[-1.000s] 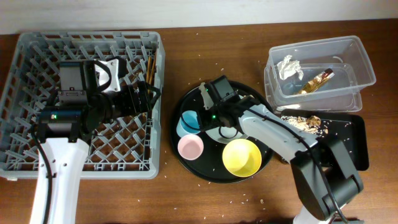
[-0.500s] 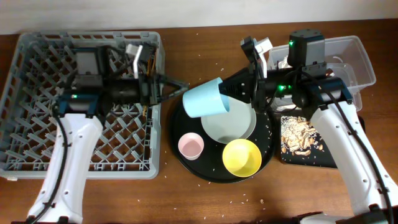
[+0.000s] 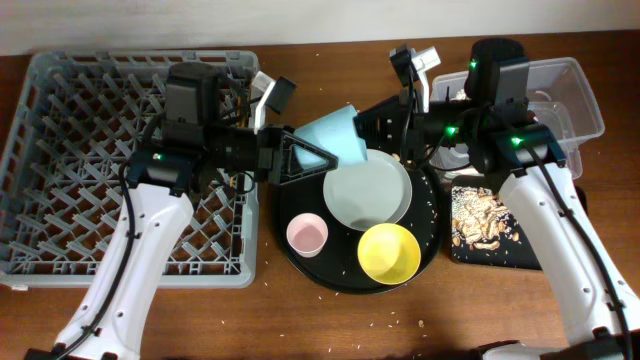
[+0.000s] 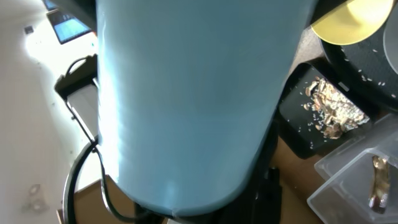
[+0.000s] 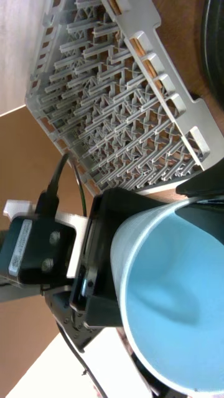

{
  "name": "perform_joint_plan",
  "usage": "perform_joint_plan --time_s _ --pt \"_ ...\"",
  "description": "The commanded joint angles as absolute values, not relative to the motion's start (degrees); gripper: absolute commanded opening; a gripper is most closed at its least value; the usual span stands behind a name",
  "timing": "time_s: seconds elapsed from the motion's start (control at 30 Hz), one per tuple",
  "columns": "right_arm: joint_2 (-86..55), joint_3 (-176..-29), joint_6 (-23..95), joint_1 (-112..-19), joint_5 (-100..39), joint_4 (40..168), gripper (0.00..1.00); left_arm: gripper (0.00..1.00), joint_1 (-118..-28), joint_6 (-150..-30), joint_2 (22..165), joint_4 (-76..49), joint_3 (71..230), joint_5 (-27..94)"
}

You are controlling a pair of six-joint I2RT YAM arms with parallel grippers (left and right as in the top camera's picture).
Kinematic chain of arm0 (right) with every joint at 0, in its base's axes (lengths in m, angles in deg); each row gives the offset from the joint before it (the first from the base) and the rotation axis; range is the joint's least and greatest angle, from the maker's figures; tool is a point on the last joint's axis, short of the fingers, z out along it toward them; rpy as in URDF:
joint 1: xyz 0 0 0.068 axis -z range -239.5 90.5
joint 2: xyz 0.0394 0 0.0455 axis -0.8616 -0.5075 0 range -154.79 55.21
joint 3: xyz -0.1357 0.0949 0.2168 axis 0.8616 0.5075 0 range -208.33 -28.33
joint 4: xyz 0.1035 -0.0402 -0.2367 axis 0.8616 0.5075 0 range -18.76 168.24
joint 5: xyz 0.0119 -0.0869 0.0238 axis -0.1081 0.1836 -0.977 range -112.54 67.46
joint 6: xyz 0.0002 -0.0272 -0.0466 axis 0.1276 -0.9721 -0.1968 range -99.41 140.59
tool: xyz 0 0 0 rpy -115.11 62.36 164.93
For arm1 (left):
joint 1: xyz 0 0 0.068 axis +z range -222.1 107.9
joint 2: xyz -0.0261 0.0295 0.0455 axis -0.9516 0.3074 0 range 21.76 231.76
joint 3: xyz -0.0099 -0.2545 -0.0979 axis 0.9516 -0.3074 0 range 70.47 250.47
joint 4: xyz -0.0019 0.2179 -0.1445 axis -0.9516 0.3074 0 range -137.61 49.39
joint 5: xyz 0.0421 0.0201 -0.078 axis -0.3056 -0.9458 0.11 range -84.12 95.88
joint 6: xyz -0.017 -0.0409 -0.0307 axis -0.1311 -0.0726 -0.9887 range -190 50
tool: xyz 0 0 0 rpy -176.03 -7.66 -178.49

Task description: Sort waste into correct bins and load items into the dishwasher rack

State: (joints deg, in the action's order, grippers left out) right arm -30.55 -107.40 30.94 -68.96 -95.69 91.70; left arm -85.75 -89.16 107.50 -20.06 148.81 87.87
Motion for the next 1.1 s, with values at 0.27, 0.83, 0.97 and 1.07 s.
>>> perform_joint_plan --time_s 0.27,0.83,0.97,1.07 --pt "-30.7 -107.5 31.9 -68.9 -95.6 94.2 0.04 0.79 -81.1 -90.2 107.1 -23.4 149.4 87.0" --pt "-30.6 -107.7 35.4 -66.8 -88.6 93.3 0.70 0.54 -81.6 -91.6 107.1 -20.0 149.4 72.9" --pt "-30.6 -107.7 41.7 -58.9 -87.3 96.9 0.74 0.54 -74.6 -91.6 105.6 -3.3 149.4 49.7" --pt "-30.7 -107.7 38.3 -60.7 -71.6 113.8 0.76 0.54 -63.9 -93.0 102.9 9.1 149.4 26.6"
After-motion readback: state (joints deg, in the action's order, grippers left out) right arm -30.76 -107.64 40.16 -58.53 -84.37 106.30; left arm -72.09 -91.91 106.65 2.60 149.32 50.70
